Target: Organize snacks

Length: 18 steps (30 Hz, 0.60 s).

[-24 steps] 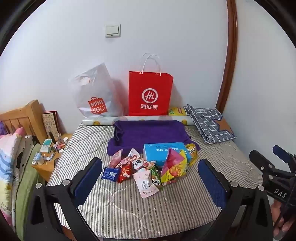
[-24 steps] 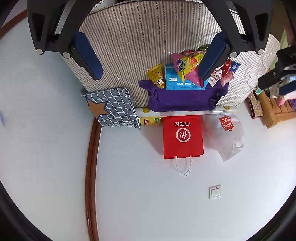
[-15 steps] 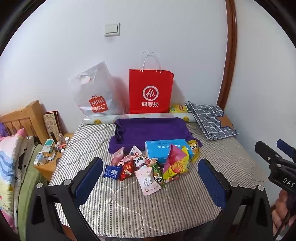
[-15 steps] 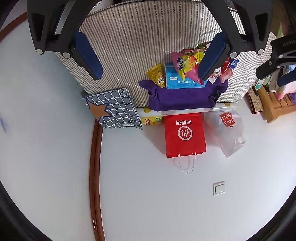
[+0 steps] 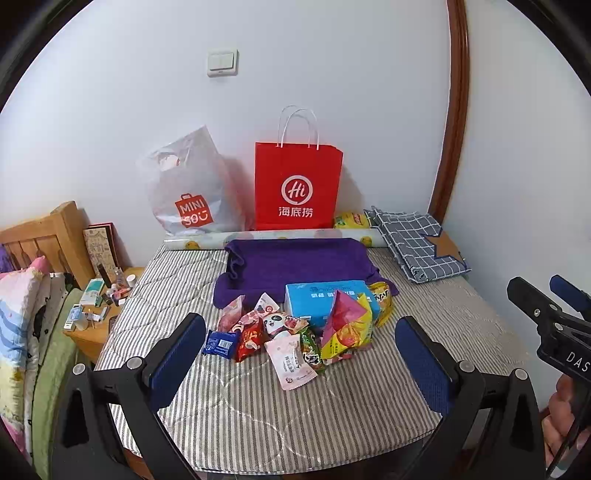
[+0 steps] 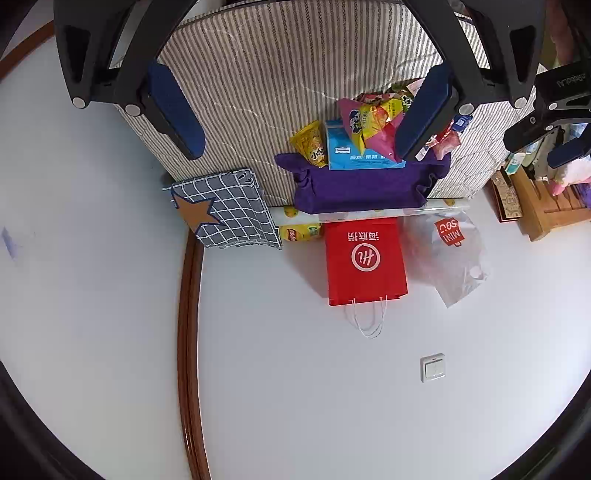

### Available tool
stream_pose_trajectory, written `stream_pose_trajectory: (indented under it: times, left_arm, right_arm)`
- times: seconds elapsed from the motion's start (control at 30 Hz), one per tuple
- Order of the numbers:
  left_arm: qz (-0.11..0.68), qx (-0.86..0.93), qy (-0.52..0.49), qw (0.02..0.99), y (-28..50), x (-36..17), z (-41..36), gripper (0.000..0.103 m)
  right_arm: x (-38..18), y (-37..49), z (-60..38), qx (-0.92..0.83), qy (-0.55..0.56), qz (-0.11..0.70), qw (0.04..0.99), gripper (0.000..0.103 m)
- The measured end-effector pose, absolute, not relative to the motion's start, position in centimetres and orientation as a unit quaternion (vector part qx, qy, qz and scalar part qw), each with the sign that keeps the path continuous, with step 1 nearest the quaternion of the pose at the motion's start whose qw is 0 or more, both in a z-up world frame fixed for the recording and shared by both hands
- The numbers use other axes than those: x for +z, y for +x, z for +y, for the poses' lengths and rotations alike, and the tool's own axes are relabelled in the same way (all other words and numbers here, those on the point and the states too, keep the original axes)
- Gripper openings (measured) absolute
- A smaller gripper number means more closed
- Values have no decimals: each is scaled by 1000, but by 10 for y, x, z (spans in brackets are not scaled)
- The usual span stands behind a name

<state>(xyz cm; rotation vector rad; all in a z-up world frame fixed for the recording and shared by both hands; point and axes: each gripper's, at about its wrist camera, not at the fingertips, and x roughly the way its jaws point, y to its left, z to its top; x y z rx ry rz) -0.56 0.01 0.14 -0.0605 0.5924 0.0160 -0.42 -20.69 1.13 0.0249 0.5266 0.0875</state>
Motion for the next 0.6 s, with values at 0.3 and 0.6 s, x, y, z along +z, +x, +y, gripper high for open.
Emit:
stream_pose_trajectory:
  times: [0.3,0.6]
  left_arm:
    - [293,18,-28,956,-6,-1,1,102]
    - [293,18,-29,955,-7,-4,1,102]
  right_arm:
    - [11,-1,-207,44,14,265,963,103]
    - [10,-3,-207,43,16,267,963,103]
